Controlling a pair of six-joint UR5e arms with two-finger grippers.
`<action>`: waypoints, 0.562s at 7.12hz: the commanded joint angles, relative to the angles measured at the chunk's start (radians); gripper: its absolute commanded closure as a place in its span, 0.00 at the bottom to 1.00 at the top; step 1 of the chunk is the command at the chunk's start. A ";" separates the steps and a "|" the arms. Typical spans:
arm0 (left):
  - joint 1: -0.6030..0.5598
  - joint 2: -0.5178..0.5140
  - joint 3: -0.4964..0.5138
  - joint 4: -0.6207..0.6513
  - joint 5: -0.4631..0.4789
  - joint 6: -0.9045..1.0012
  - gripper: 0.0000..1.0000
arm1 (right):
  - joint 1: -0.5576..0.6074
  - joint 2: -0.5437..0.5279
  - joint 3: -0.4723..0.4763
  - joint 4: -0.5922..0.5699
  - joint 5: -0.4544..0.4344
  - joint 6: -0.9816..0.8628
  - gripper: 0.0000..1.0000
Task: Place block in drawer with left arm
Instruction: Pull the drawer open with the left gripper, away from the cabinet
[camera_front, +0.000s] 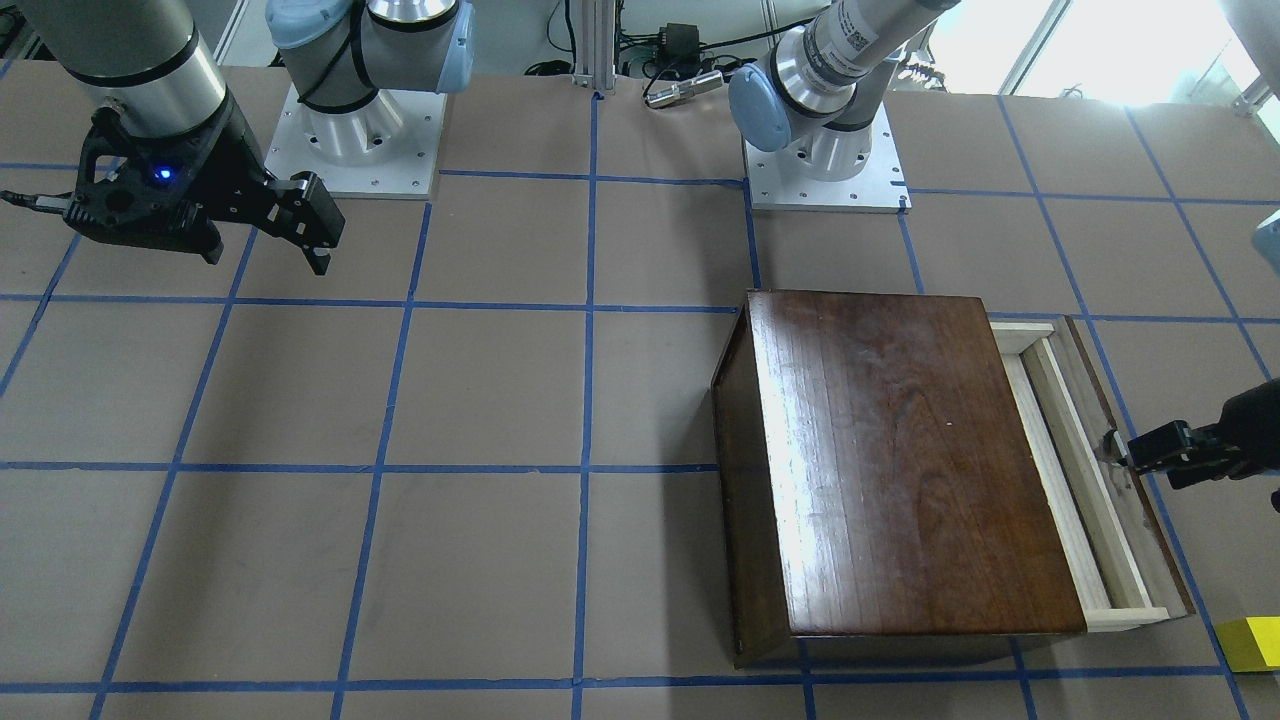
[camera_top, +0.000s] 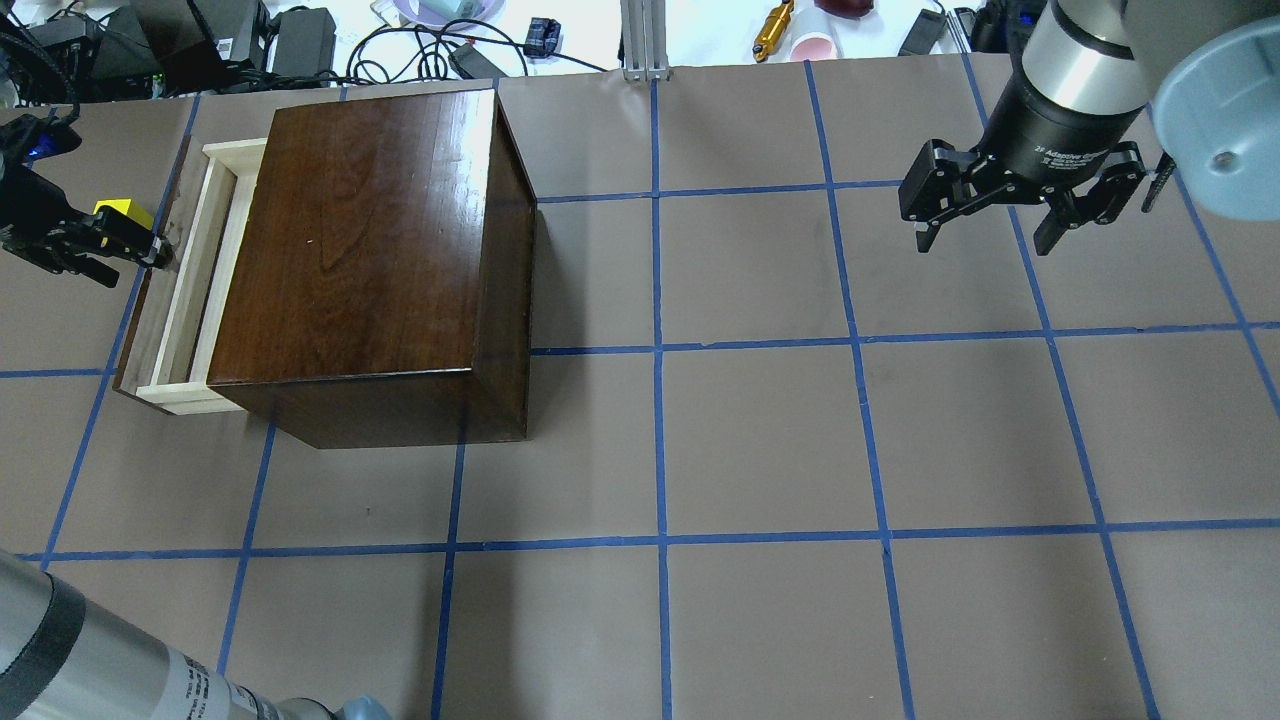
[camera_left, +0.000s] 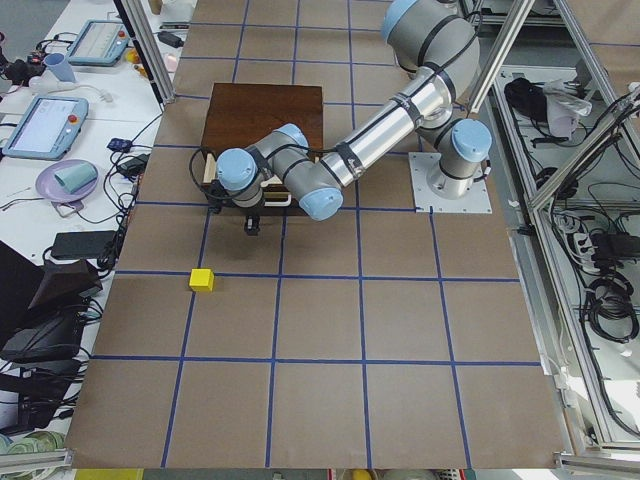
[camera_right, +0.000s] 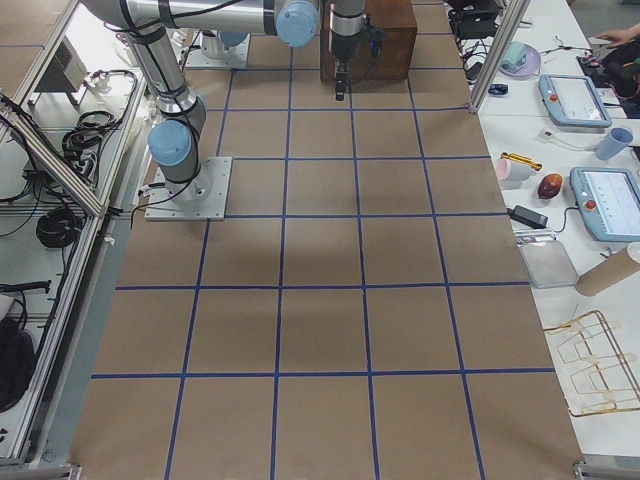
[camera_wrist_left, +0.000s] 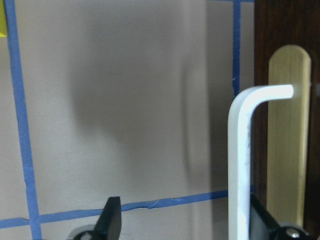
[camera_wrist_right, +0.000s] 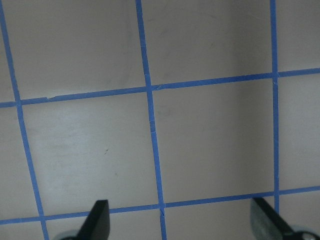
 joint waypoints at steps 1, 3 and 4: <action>0.000 0.008 -0.001 0.001 0.021 0.002 0.15 | 0.000 0.000 0.000 0.000 -0.002 0.000 0.00; 0.000 0.010 -0.001 0.001 0.026 0.002 0.15 | 0.000 0.000 0.000 0.000 0.000 0.000 0.00; 0.000 0.011 0.001 0.001 0.026 0.002 0.15 | 0.000 0.000 0.000 0.000 0.000 0.000 0.00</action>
